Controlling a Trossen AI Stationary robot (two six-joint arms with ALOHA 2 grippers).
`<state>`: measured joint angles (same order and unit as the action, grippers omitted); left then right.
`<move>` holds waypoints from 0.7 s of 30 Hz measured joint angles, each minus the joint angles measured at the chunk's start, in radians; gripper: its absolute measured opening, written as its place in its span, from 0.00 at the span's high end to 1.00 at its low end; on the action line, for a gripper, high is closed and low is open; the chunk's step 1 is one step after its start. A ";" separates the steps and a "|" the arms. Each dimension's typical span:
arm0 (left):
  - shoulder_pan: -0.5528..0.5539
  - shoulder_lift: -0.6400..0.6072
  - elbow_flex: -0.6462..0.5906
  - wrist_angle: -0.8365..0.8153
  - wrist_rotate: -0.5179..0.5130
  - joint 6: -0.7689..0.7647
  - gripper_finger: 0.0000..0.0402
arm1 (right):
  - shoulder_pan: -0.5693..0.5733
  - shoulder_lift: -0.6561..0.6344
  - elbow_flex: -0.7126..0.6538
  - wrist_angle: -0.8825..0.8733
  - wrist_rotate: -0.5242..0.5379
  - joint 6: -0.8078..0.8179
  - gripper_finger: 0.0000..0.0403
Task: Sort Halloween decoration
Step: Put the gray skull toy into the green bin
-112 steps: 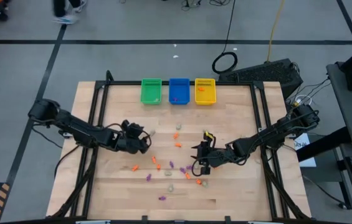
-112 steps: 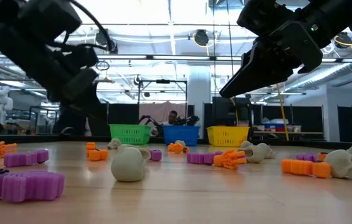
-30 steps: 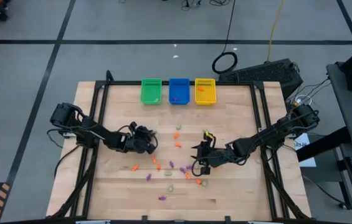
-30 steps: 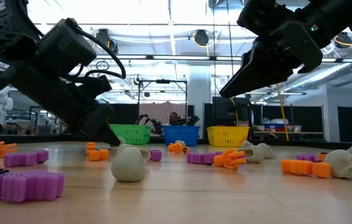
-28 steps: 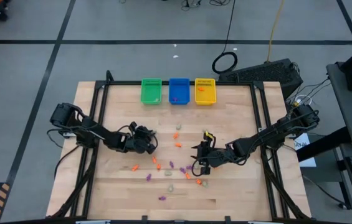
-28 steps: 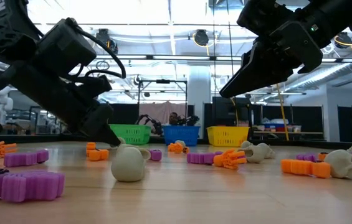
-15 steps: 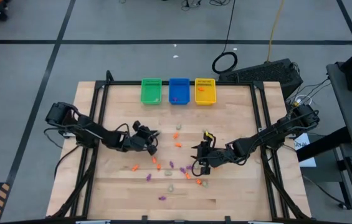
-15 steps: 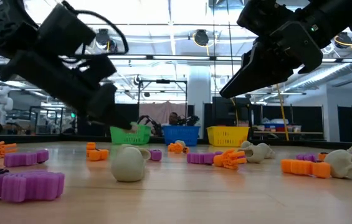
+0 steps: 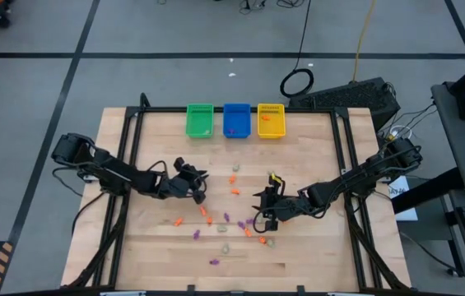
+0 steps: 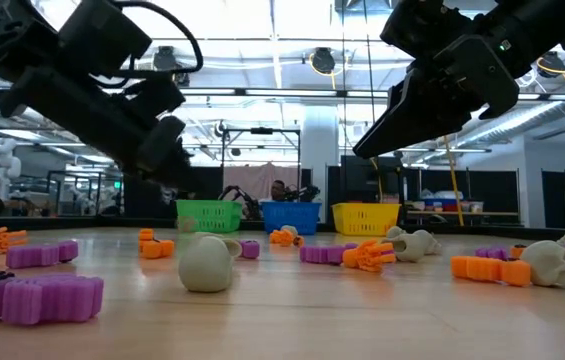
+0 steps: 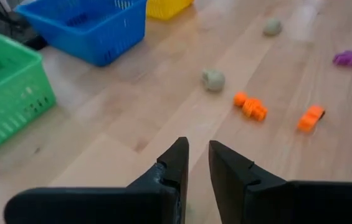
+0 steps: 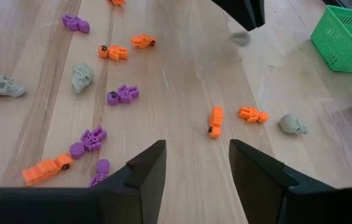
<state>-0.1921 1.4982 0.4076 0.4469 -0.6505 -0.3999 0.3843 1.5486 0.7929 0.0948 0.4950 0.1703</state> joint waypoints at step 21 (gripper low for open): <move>-0.053 -0.217 0.000 -0.611 0.017 -0.510 0.52 | 0.000 0.000 0.000 -0.003 -0.001 0.000 0.59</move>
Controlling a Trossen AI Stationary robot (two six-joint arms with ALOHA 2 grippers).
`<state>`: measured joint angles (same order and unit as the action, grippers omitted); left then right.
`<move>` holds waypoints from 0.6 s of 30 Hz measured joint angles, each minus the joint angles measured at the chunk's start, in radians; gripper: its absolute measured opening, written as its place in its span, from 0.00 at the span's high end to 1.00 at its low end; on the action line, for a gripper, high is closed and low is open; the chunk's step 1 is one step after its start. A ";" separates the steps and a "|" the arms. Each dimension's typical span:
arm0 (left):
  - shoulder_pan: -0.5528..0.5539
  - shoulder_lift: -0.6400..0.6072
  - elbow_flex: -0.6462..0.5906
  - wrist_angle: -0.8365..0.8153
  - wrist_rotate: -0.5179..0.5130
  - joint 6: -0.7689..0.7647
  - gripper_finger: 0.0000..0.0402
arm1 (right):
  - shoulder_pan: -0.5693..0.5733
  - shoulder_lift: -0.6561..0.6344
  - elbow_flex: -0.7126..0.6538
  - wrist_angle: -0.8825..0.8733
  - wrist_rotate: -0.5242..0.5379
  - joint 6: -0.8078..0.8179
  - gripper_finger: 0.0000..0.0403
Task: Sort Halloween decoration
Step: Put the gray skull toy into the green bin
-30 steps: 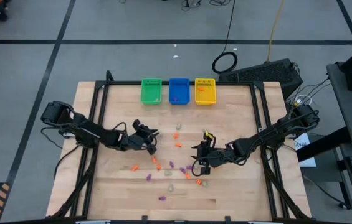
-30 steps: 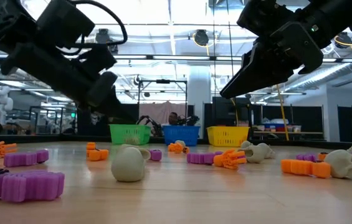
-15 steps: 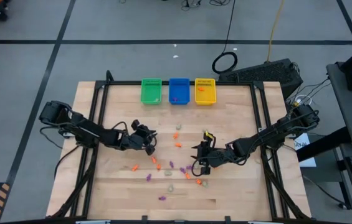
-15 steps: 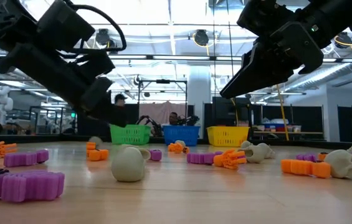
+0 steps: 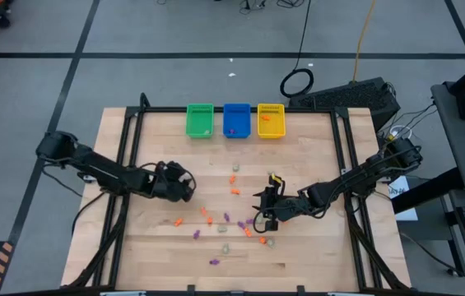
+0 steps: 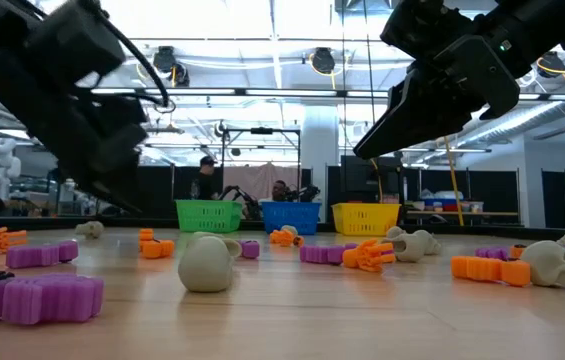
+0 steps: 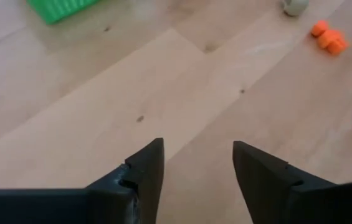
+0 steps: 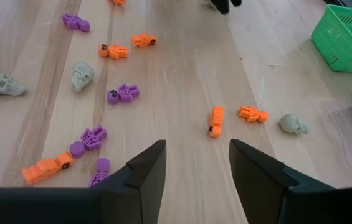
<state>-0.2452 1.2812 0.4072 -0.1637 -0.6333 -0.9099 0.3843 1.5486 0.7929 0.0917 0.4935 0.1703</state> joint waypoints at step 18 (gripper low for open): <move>-0.140 -0.130 0.010 -0.419 -0.023 -0.283 0.51 | 0.000 0.000 0.000 0.002 0.000 0.000 0.59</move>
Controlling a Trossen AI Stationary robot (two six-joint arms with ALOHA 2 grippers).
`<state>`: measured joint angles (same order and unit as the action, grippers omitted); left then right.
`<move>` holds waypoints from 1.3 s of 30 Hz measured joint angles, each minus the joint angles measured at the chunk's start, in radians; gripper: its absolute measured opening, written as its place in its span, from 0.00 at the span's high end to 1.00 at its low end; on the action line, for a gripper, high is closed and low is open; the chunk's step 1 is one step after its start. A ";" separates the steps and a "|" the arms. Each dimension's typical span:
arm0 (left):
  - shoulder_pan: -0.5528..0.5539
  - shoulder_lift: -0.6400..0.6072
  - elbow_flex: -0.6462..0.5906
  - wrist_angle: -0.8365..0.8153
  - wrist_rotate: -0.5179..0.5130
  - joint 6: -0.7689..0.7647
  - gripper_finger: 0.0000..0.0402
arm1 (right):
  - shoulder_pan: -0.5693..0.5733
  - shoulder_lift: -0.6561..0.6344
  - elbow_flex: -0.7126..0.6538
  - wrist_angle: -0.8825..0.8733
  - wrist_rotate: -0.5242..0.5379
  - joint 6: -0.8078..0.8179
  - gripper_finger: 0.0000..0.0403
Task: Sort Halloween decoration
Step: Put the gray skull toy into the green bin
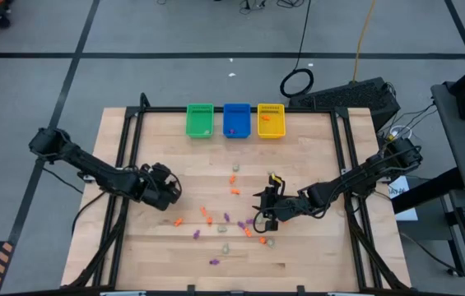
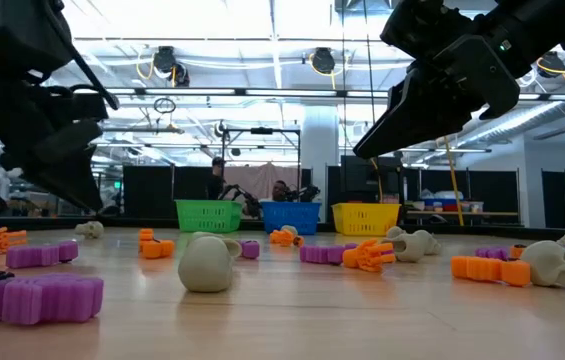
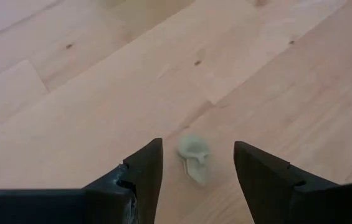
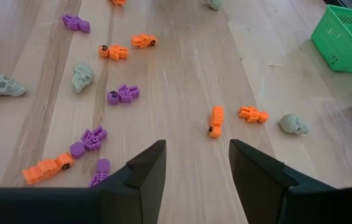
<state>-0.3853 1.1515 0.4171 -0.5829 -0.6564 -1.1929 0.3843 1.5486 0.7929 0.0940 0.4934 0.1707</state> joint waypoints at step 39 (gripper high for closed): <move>-0.001 0.257 0.001 0.105 -0.048 -0.110 0.72 | 0.000 0.000 0.000 0.000 0.000 0.000 0.59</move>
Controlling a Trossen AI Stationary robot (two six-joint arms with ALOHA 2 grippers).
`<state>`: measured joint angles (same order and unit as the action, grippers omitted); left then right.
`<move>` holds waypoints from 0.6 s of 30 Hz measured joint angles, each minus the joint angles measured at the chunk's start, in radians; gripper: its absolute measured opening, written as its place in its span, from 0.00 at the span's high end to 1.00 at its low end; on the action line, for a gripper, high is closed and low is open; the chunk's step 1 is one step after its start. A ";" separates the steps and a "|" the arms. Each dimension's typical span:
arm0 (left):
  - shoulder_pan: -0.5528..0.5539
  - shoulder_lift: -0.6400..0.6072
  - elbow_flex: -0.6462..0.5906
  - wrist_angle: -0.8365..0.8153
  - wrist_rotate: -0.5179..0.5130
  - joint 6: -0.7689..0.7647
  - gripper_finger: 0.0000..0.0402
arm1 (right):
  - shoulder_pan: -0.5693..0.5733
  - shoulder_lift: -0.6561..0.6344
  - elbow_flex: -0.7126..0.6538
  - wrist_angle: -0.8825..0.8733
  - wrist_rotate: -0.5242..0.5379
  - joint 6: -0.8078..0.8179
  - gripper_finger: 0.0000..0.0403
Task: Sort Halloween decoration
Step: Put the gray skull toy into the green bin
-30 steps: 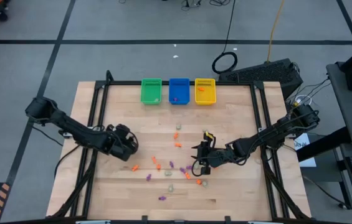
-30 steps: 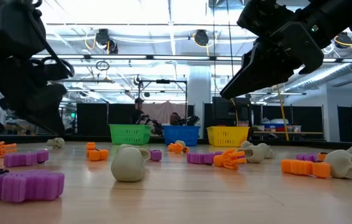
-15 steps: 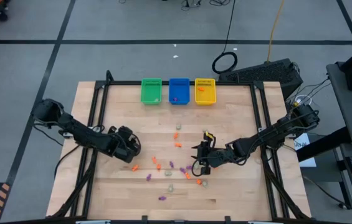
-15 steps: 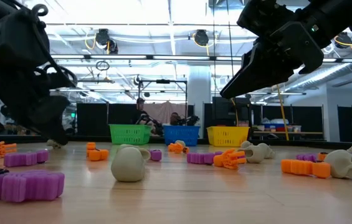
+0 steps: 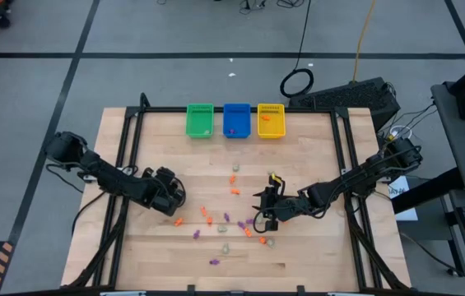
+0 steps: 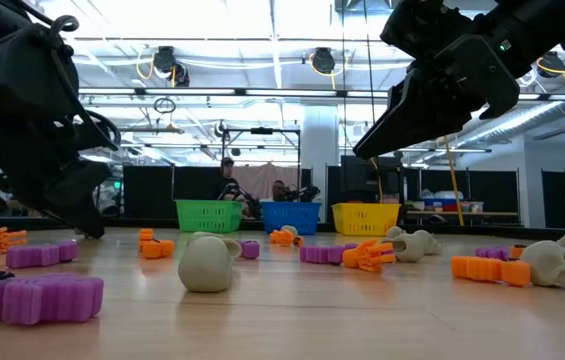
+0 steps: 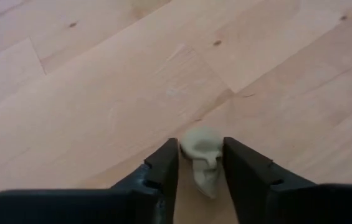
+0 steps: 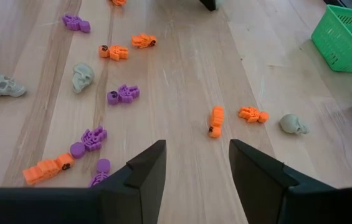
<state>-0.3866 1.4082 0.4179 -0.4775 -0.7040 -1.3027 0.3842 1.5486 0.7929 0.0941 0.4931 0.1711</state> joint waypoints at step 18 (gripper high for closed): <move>0.000 -0.079 0.091 -0.001 0.012 0.178 0.80 | 0.000 0.000 0.000 0.000 0.000 0.000 0.59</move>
<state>-0.3862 1.3296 0.5089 -0.4787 -0.6925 -1.1243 0.3840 1.5486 0.7929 0.0940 0.4931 0.1710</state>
